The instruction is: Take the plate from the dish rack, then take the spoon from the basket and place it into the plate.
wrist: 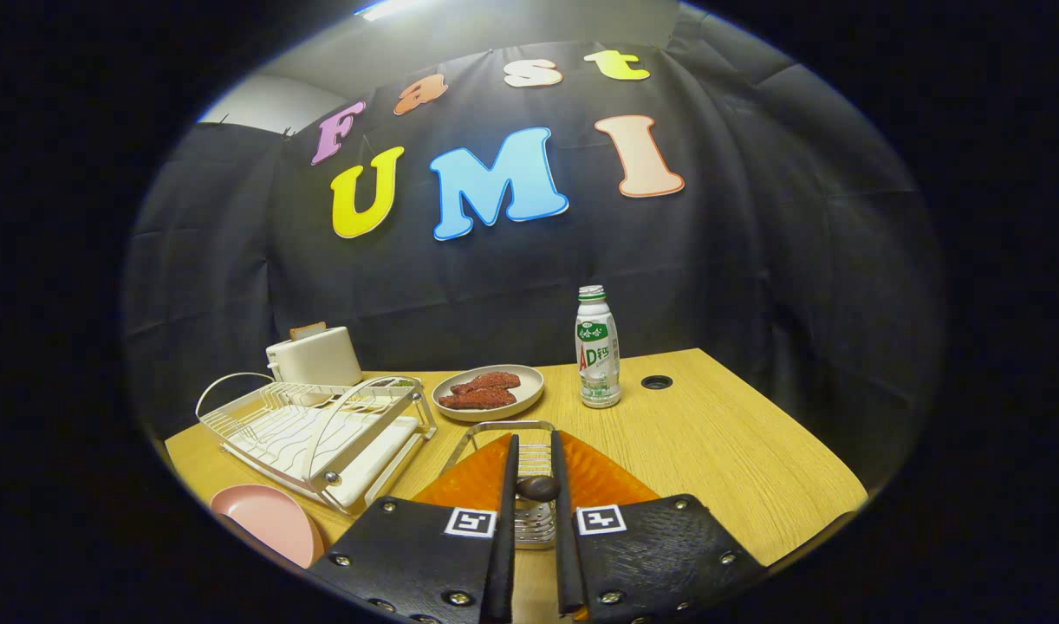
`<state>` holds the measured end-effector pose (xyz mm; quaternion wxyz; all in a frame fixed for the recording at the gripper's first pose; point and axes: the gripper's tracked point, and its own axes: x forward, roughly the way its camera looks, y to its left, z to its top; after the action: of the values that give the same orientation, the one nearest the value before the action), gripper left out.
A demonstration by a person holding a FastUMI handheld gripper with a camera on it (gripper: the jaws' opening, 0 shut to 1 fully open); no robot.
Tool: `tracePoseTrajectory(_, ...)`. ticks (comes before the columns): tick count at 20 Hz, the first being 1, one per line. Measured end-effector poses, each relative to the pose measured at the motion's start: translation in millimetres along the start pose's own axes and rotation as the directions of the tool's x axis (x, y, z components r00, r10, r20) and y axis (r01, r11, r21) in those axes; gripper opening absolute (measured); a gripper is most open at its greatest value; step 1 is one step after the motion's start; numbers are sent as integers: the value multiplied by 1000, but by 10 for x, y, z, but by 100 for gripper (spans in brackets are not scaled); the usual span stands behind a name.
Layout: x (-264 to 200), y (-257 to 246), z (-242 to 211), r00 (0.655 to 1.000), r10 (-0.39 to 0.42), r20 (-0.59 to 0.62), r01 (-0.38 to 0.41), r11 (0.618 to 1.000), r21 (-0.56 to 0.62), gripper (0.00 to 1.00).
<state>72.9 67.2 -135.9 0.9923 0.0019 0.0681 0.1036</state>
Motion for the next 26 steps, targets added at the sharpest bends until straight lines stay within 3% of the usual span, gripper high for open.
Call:
tracePoseTrajectory(5,33,125,78,998,-32,-48,29,999,-44,5)
tracePoseTrajectory(13,-32,176,446,994,-64,-92,58,996,-74,5)
tracePoseTrajectory(21,-584,349,947,994,-76,-79,71,995,-67,5)
tracePoseTrajectory(26,-973,632,1067,995,-30,-95,24,998,-61,5)
